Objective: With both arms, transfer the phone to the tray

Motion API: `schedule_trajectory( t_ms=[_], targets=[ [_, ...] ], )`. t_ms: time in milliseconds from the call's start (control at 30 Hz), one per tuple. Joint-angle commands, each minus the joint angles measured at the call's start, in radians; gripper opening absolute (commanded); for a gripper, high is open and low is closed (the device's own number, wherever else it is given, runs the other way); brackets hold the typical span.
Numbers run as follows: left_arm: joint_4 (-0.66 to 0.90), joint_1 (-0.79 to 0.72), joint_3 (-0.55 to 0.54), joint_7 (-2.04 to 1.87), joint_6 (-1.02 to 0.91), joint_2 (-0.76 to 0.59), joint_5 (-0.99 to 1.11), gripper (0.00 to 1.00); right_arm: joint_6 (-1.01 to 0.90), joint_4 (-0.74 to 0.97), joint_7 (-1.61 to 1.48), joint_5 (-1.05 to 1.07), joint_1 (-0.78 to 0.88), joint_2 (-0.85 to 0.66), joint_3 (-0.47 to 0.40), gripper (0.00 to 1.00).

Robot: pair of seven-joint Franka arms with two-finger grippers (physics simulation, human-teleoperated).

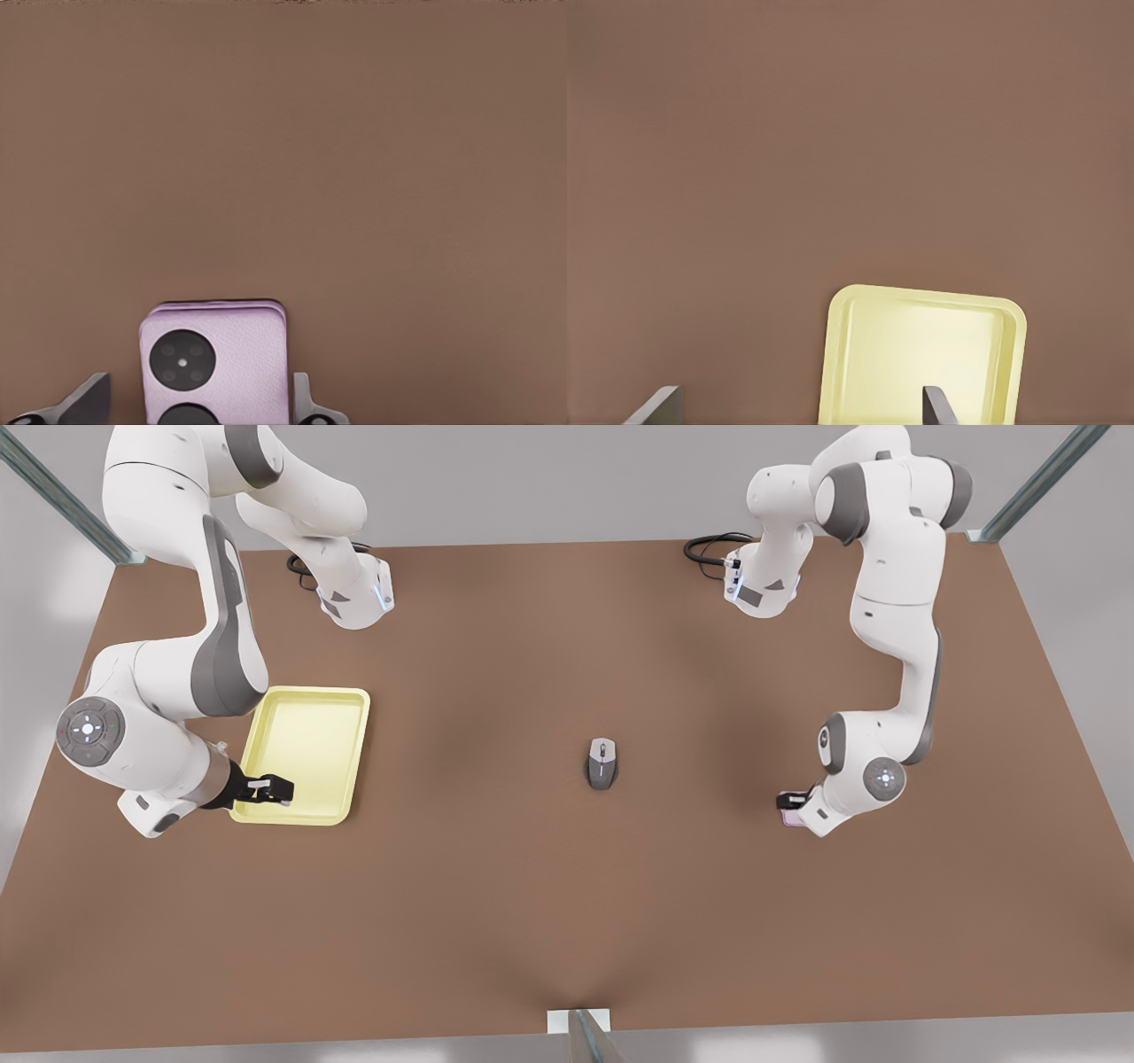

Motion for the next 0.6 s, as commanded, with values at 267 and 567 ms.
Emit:
schedule_trajectory(
  t_ms=[267,567],
  targets=[
    [0.000,-0.009,0.000,-0.037,0.036,0.013,-0.008,1.00,0.000,0.000,0.003,0.003,0.000,-0.001,0.000,1.00],
    [0.017,-0.009,0.002,-0.043,0.035,0.019,-0.005,1.00,0.000,0.000,0.001,0.003,0.000,-0.001,0.000,1.00]
  ],
)
